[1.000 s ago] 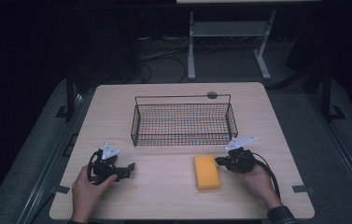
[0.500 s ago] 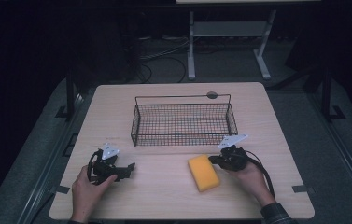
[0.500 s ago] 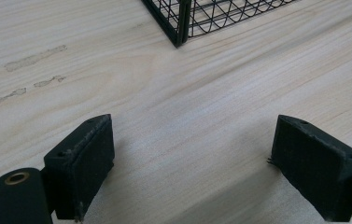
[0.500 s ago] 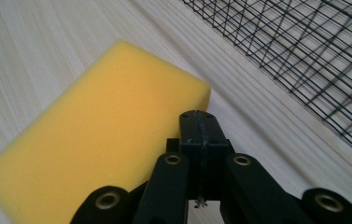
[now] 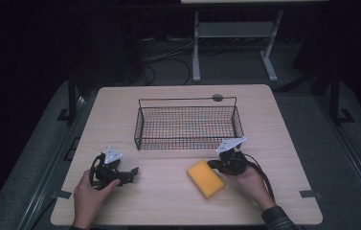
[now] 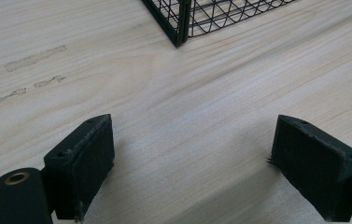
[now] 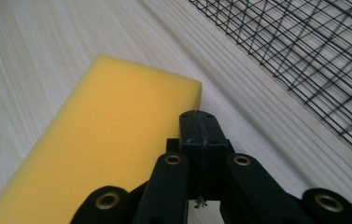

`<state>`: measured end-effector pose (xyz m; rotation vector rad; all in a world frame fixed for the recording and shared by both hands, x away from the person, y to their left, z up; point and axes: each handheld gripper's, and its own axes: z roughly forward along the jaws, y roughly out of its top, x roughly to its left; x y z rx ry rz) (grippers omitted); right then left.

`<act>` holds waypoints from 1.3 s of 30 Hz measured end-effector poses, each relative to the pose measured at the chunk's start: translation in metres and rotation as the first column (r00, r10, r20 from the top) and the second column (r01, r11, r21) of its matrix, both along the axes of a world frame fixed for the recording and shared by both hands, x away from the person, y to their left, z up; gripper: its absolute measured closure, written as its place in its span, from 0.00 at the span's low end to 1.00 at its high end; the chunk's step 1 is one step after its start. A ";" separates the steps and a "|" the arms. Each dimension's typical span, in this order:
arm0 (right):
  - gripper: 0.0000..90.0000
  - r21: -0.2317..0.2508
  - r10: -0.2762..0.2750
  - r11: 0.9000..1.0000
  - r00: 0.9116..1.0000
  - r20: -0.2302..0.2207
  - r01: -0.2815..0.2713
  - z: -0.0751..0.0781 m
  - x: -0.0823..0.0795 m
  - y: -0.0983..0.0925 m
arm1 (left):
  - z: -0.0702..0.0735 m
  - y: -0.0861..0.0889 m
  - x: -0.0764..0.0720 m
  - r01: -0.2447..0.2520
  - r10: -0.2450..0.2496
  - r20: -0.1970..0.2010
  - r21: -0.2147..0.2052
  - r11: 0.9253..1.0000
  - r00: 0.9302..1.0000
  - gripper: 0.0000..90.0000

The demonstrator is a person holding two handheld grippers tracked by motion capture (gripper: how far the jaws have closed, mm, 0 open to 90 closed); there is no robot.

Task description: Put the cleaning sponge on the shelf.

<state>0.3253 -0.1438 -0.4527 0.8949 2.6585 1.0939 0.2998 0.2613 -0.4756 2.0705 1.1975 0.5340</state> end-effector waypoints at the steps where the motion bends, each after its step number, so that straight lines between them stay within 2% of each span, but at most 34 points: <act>1: 1.00 -0.003 0.009 1.000 1.000 -0.002 -0.009 0.000 0.001 0.003 | 0.000 0.000 0.000 0.000 0.000 0.000 0.000 1.000 1.000 0.14; 16: 1.00 -0.003 0.063 0.998 0.998 -0.008 -0.063 0.001 0.001 0.025 | 0.000 0.000 0.000 0.000 0.000 0.000 0.000 1.000 1.000 0.14; 24: 0.98 0.006 0.052 0.999 0.998 -0.019 -0.052 0.009 0.000 0.022 | 0.000 0.000 0.000 0.000 0.000 0.000 0.000 1.000 1.000 0.14; 28: 0.90 0.007 0.042 0.999 0.999 -0.028 -0.042 0.013 -0.003 0.017 | 0.000 0.000 0.000 0.000 0.000 0.000 0.000 1.000 1.000 0.14; 36: 0.59 -0.010 -0.009 1.000 0.997 -0.071 0.008 0.021 -0.008 0.011 | 0.000 0.000 0.000 0.000 0.000 0.000 0.000 1.000 1.000 0.14; 38: 0.48 -0.017 -0.015 1.000 0.996 -0.084 0.013 0.025 -0.011 0.011 | 0.000 0.000 0.000 0.000 0.000 0.000 0.000 1.000 1.000 0.14; 39: 0.48 -0.017 -0.015 1.000 0.996 -0.084 0.013 0.025 -0.011 0.011 | 0.000 0.000 0.000 0.000 0.000 0.000 0.000 1.000 1.000 0.14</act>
